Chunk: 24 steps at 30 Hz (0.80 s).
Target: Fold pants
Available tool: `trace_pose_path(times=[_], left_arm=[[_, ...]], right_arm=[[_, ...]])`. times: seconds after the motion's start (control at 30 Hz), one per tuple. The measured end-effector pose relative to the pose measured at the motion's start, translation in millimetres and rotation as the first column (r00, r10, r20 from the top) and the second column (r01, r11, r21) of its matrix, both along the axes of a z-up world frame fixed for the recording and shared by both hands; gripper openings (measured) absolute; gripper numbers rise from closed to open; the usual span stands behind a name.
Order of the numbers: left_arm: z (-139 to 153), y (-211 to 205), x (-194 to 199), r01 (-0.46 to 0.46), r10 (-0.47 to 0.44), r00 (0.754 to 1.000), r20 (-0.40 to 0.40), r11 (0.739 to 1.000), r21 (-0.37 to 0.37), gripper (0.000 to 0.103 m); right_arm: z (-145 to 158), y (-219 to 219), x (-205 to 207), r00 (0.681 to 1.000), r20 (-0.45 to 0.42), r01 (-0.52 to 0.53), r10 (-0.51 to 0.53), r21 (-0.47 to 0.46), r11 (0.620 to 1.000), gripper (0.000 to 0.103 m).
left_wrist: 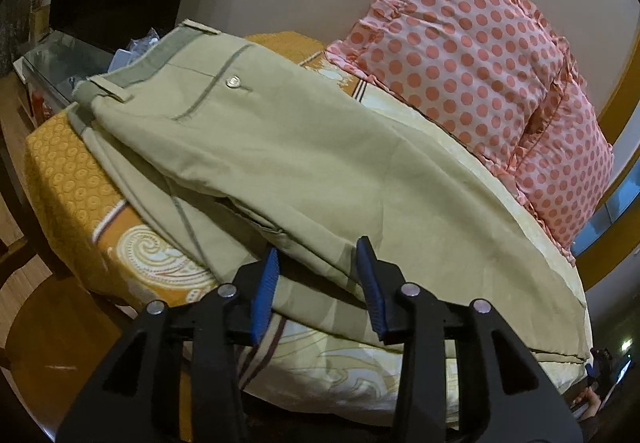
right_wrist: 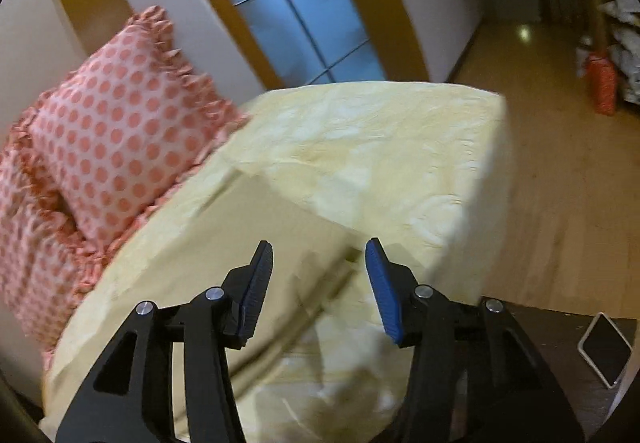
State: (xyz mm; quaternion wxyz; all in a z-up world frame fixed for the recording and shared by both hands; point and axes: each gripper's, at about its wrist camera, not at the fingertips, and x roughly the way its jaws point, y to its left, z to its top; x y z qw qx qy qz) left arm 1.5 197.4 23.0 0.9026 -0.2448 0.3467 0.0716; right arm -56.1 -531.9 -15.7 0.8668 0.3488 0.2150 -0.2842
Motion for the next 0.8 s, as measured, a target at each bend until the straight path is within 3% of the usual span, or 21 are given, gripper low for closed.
trace_pose_path(times=[0.07,0.2,0.3,0.43,0.53,0.63,0.73,0.77,0.8], left_arm=[[1,4,-5,-0.024,0.023,1.000,0.010,1.000,0.012,0.039],[4,18,-17,-0.080,0.080,0.997,0.023,0.997,0.003,0.040],[9,28,-28,-0.142,0.142,0.989,0.036,0.990,0.008,0.049],[19,37,-36,-0.190,0.187,0.980,0.073,0.981,0.038,0.059],[24,41,-35,-0.188,0.184,0.978,0.099,0.982,0.036,0.069],[23,44,-32,-0.175,0.173,0.979,0.106,0.985,0.013,0.072],[19,48,-29,-0.168,0.168,0.981,0.092,0.986,-0.008,0.074],[17,49,-28,-0.170,0.171,0.981,0.089,0.985,-0.017,0.075],[15,51,-29,-0.175,0.177,0.981,0.084,0.984,-0.030,0.075]], right_arm=[[-5,0,-5,1.000,0.025,-0.011,0.011,-0.006,1.000,0.049],[-9,10,2,0.993,0.070,-0.097,0.098,-0.011,0.995,0.029],[-13,21,8,0.981,0.100,-0.163,0.165,-0.035,0.986,0.009],[-10,29,20,0.978,0.087,-0.179,0.188,-0.099,0.979,0.006],[16,47,28,0.957,0.123,-0.243,0.263,-0.155,0.958,0.006],[57,94,49,0.883,0.188,-0.388,0.430,-0.226,0.894,0.006],[90,173,79,0.729,0.214,-0.588,0.651,-0.293,0.754,0.006],[97,211,91,0.646,0.205,-0.668,0.735,-0.316,0.674,0.006],[99,238,99,0.585,0.195,-0.719,0.787,-0.324,0.615,0.006]])
